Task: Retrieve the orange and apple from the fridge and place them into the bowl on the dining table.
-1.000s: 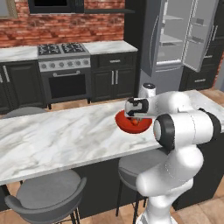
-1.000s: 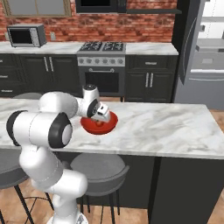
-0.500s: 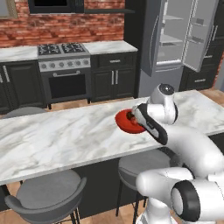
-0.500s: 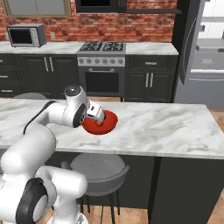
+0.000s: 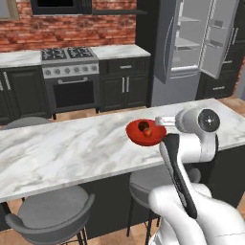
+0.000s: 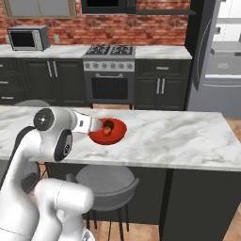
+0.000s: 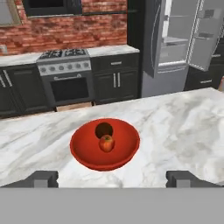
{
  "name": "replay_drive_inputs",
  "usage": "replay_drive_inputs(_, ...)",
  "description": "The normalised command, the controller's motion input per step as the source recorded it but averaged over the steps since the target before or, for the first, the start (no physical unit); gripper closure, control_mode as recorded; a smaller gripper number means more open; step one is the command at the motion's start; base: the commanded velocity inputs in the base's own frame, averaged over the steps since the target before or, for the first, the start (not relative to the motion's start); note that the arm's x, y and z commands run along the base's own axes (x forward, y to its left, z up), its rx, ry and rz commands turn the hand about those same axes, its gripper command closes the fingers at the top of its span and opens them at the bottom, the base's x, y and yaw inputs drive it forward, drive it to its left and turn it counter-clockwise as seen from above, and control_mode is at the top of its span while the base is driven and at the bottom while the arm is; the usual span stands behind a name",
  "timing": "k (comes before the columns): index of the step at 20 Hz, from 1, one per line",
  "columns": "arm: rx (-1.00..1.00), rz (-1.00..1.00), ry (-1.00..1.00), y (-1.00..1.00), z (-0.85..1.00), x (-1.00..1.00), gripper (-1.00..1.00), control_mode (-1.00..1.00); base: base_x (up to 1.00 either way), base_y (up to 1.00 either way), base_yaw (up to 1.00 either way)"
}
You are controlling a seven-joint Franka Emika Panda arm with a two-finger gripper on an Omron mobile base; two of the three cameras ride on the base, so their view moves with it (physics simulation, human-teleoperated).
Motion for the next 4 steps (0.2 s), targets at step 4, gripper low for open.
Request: replay_drive_inputs(4, -0.08, 0.0, -0.27, 0.0, 0.99, -0.99, -1.0, -1.0, 0.0, 0.0, 0.0)
